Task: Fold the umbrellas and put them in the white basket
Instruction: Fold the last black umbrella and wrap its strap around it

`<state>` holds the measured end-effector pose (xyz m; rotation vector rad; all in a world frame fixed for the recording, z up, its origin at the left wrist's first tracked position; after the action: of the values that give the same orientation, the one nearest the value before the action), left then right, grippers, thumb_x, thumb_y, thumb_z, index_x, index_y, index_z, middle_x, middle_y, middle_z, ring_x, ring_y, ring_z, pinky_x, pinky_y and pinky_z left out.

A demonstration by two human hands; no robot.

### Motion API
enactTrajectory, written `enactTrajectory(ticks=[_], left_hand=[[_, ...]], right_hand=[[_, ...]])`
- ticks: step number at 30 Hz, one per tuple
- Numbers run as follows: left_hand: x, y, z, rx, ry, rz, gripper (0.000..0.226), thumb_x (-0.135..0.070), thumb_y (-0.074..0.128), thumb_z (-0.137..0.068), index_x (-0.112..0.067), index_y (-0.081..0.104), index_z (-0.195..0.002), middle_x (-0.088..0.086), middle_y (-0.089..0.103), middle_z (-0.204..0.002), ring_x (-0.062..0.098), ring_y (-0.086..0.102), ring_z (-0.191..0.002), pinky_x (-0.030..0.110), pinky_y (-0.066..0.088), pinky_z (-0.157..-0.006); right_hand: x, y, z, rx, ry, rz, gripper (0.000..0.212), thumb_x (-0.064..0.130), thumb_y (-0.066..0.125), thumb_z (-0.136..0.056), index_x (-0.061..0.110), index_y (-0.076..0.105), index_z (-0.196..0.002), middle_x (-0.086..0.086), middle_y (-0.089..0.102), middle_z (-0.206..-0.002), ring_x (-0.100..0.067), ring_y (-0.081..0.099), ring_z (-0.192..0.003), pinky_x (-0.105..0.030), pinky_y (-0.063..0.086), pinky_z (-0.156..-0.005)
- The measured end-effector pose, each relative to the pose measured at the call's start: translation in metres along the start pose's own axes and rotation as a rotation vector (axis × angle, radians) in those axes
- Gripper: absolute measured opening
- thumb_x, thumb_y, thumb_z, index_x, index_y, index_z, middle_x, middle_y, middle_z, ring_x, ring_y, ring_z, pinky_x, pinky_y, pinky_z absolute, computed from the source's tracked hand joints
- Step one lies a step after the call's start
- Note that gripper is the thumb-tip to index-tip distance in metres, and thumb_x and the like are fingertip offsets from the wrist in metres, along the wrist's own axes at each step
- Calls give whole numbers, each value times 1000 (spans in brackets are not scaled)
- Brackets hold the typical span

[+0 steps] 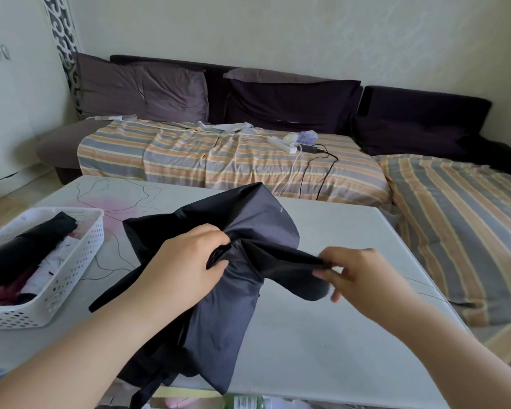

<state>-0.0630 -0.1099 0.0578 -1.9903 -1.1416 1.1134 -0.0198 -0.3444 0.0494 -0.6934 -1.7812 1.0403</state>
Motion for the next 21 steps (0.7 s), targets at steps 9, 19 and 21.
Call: enactTrajectory(ticks=[9,19,21], left_hand=[[9,-9,-4,-29,-135,67,23,-8,73,-75,-18,70,-95,-19,58,-91,14,62,-85,24,43,-76],[9,-5,-4,4,-125,164,29,-2,65,-74,-25,68,-92,-20,60,-93,3,60,-85,11,43,-75],[13,-5,-3,12,-116,147,24,-10,64,-76,-24,67,-96,-18,60,-94,5,59,-89,8,39,-75]], right_hand=[[52,26,43,-162,-678,190,11,24,52,-84,24,46,-75,5,49,-66,-20,47,-69,-32,42,-63],[119,137,33,-44,-611,-346,14,22,56,-87,25,42,-84,4,36,-92,-18,40,-78,-18,31,-73],[125,143,26,-56,-579,-377,14,20,55,-88,24,42,-84,5,38,-93,-20,41,-80,-20,34,-74]])
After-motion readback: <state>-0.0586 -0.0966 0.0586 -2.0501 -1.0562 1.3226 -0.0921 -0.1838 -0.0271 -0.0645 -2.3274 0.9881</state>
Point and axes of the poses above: each hand's wrist, its own z-axis away from the middle knuckle, its own y-axis out of the palm, x = y × z, the point moved 7 cm from there along -z, towards the middle knuckle
